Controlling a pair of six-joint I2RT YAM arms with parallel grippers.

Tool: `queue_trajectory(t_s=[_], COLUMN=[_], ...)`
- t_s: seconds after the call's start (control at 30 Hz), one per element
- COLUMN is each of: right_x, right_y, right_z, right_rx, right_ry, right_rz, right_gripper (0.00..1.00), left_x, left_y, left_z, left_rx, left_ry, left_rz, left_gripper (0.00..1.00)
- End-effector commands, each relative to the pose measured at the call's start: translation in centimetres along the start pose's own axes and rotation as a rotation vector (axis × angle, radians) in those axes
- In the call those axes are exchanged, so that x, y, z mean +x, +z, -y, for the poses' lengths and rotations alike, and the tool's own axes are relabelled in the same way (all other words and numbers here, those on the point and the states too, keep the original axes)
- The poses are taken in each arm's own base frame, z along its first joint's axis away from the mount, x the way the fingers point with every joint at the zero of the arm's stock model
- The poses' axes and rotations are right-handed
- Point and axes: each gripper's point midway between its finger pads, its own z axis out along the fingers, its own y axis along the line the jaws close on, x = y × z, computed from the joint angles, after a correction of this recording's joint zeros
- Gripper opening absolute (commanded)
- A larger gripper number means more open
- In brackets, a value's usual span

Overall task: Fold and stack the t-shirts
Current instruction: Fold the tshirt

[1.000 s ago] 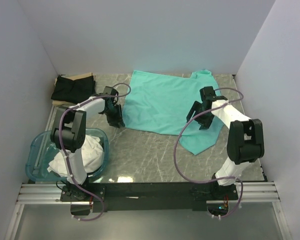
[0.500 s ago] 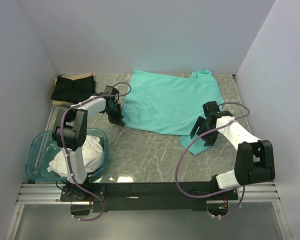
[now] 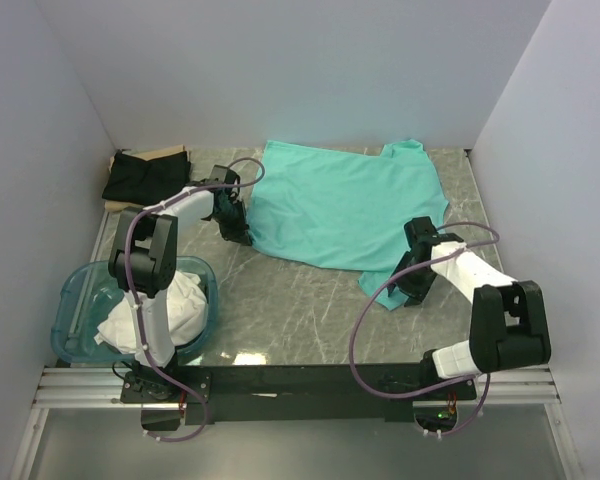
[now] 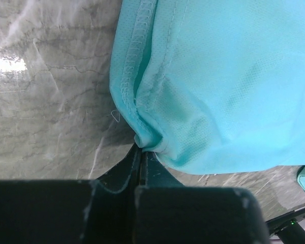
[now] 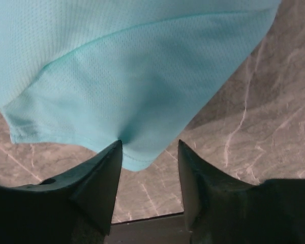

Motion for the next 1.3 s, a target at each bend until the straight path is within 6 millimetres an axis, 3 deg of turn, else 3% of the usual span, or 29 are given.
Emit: queue_trajectory(t_s=[0.0,0.13,0.23,0.3,0.4,0.43,0.53,0.6,0.73,0.87,0.9,1.07,1.27], right_x=[-1.4,-1.8,-2.1,-2.9,-3.7,-3.6,-6.0,-7.1,-10.3,-11.2,-11.4,-8.8,-4.9], right_y=[0.7,1.4,1.1,0.4,-1.4,-2.0,-4.0,-3.7,-4.4,-5.9,-6.7,-7.4,-5.4], right_z=[-0.5,-0.4,0.1,0.3,0.9,1.1,-0.4,-1.2,-5.6,-8.6,-9.0,-6.7,-2.3], right_rx=[0.01,0.039,0.077,0.104,0.146,0.163,0.152,0.161,0.081,-0.01,-0.045,-0.064,-0.005], right_ry=[0.013,-0.002,-0.023,-0.042,-0.071,-0.082,-0.111,-0.132,-0.147,-0.151,-0.146,-0.097,-0.02], right_rz=[0.048,0.043,0.044,0.064,0.09,0.079,0.125,0.115,0.124,0.155,0.182,0.205,0.17], right_gripper=[0.51,0.41,0.22,0.09,0.06,0.06,0.06,0.08,0.15,0.42,0.44,0.52,0.51], left_x=[-1.3,-1.7,-1.9,-2.1,-2.8,-2.8,-3.4,-3.6,-3.8,-4.0,-4.0,-3.8,-3.5], left_y=[-0.7,-0.9,-1.1,-1.2,-1.5,-1.5,-1.6,-1.7,-1.7,-1.5,-1.5,-1.1,-0.6], left_z=[1.2,1.2,1.4,1.4,1.2,1.2,1.2,1.2,1.2,1.2,1.3,1.2,1.0], left_rx=[0.042,0.044,0.058,0.068,0.081,0.082,0.094,0.099,0.1,0.101,0.102,0.104,0.103], left_ry=[0.008,0.002,-0.01,-0.028,-0.052,-0.053,-0.063,-0.067,-0.07,-0.071,-0.071,-0.072,-0.074], left_rz=[0.033,0.044,0.048,0.05,0.06,0.06,0.065,0.068,0.067,0.06,0.061,0.049,0.031], left_gripper=[0.0,0.0,0.0,0.0,0.0,0.0,0.0,0.0,0.0,0.0,0.0,0.0,0.0])
